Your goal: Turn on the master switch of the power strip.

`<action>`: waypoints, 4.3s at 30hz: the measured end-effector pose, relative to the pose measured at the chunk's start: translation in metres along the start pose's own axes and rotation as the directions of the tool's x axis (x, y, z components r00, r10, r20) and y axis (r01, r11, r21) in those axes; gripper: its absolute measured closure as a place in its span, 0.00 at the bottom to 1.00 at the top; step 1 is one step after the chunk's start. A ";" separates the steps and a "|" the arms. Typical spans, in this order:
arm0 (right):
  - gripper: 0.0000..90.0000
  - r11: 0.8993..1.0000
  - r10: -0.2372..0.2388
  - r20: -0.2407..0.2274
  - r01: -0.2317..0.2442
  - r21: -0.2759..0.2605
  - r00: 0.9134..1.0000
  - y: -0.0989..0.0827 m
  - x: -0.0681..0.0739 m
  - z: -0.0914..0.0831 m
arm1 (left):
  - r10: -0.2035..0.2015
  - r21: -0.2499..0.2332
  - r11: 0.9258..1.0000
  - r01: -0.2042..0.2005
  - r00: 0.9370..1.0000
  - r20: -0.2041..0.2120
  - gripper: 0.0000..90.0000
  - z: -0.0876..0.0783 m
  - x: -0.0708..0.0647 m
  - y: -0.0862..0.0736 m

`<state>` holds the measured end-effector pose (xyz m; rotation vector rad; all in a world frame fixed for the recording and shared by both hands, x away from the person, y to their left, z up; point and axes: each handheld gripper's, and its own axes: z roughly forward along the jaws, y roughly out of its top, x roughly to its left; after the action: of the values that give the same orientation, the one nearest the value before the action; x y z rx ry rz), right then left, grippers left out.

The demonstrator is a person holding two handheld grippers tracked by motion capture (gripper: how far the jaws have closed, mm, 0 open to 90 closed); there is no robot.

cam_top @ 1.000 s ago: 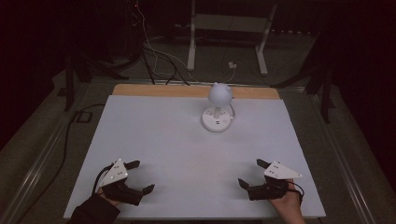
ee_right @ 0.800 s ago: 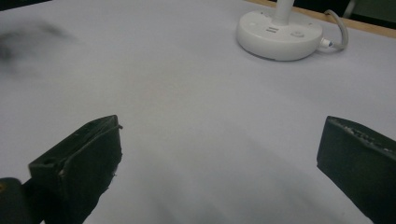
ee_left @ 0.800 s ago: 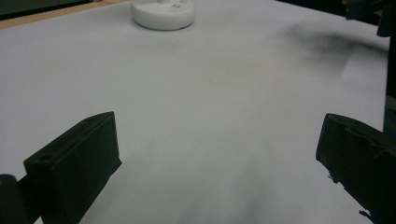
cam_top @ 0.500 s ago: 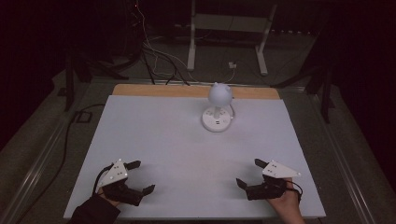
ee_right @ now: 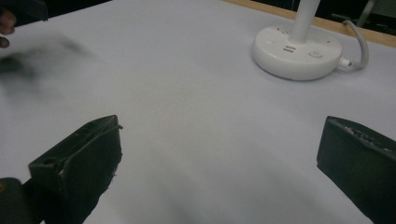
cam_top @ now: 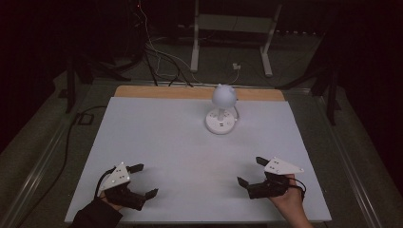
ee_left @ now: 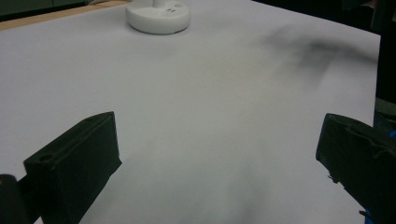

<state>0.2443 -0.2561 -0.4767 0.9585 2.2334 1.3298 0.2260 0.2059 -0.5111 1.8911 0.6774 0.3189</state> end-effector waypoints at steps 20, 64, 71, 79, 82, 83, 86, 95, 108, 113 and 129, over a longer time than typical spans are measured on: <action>0.00 1.000 0.008 -0.028 -0.008 0.007 1.000 0.026 -0.007 0.008 | -0.001 -0.007 1.000 0.001 1.000 0.003 0.00 0.000 0.000 0.001; 0.00 1.000 -0.003 0.000 0.003 0.029 1.000 0.080 -0.039 0.038 | -0.004 -0.016 1.000 0.004 1.000 0.006 0.00 -0.001 -0.001 0.001; 0.00 1.000 -0.005 0.013 0.004 0.031 1.000 0.087 -0.045 0.045 | -0.006 -0.016 1.000 0.006 1.000 0.007 0.00 -0.001 0.000 0.001; 0.00 0.999 -0.008 0.018 0.007 0.053 1.000 0.096 -0.054 0.054 | -0.007 -0.014 1.000 0.007 1.000 0.007 0.00 -0.001 0.000 0.001; 0.00 0.998 -0.011 0.019 0.010 0.066 1.000 0.099 -0.058 0.059 | -0.008 -0.016 1.000 0.008 1.000 0.007 0.00 -0.002 0.000 0.001; 0.00 0.998 -0.008 0.017 0.007 0.070 1.000 0.100 -0.059 0.061 | -0.008 -0.017 1.000 0.008 1.000 0.008 0.00 -0.002 0.000 0.002; 0.00 0.997 -0.001 0.015 -0.001 0.083 1.000 0.102 -0.062 0.066 | -0.007 -0.016 1.000 0.007 1.000 0.008 0.00 -0.002 0.000 0.001; 0.00 0.997 0.000 0.022 -0.002 0.078 1.000 0.109 -0.069 0.082 | -0.005 -0.019 1.000 0.006 1.000 0.009 0.00 -0.002 -0.001 0.002; 0.00 0.995 0.037 0.065 -0.043 0.094 0.997 0.109 -0.086 0.109 | -0.004 -0.025 1.000 0.005 1.000 0.013 0.00 -0.002 0.000 0.002; 0.00 0.994 0.034 0.079 -0.042 0.104 0.996 0.105 -0.091 0.120 | -0.005 -0.024 1.000 0.005 1.000 0.014 0.00 -0.002 0.000 0.002; 0.00 0.990 0.055 0.126 -0.070 0.118 0.991 0.093 -0.099 0.152 | -0.003 -0.024 1.000 0.004 1.000 0.017 0.00 -0.003 0.000 0.002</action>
<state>0.4401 -0.2021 -0.4721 1.1306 2.2291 1.1375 0.2253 0.2072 -0.5082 1.8675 0.6629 0.3074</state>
